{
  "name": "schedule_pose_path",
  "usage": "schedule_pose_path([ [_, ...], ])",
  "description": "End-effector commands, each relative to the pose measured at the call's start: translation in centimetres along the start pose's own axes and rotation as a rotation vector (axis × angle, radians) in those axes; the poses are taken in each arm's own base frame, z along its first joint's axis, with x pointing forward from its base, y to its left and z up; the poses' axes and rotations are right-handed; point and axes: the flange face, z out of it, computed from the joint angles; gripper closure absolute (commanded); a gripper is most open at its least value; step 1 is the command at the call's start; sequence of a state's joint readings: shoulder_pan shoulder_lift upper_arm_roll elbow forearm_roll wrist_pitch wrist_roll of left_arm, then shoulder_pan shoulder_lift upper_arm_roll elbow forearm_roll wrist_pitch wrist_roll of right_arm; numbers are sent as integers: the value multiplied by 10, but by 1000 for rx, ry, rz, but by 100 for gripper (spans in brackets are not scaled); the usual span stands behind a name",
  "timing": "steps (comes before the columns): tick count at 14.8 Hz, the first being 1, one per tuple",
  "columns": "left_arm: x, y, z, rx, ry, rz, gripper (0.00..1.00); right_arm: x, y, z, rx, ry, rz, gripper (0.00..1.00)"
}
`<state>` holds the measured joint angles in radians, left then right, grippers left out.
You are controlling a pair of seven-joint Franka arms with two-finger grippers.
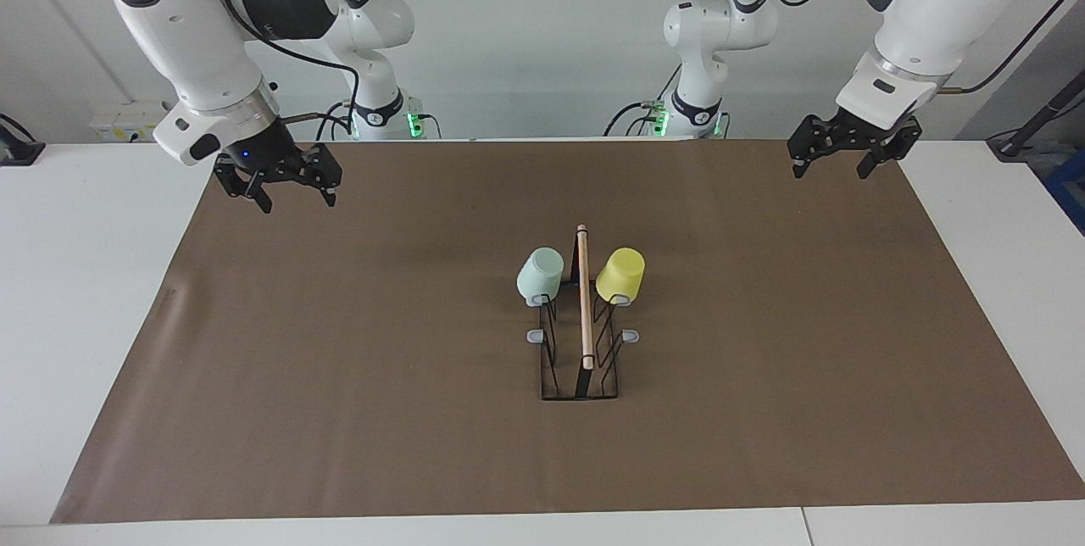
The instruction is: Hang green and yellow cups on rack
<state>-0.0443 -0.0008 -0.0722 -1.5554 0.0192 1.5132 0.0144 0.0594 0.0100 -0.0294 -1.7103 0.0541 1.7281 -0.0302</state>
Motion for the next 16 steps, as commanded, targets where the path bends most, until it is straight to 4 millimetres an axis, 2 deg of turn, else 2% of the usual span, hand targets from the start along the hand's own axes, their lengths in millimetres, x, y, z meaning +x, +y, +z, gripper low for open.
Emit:
schedule_pose_path([
  [1, -7, -12, -5, -36, 27, -2, 0, 3, 0, 0, -20, 2, 12, 0],
  [6, -9, -13, 4, -33, 15, 1, 0, 3, 0, -2, -20, -2, 15, 0],
  [12, -10, -10, 2, -33, 18, 1, 0, -3, -1, -13, -20, -1, 11, 0],
  [14, -9, -10, 1, -33, 19, 1, 0, -10, -1, -24, -24, 5, 10, 0],
  [16, -8, -11, -11, -29, 16, 0, 0, -18, -2, -31, -25, -7, 10, 0],
])
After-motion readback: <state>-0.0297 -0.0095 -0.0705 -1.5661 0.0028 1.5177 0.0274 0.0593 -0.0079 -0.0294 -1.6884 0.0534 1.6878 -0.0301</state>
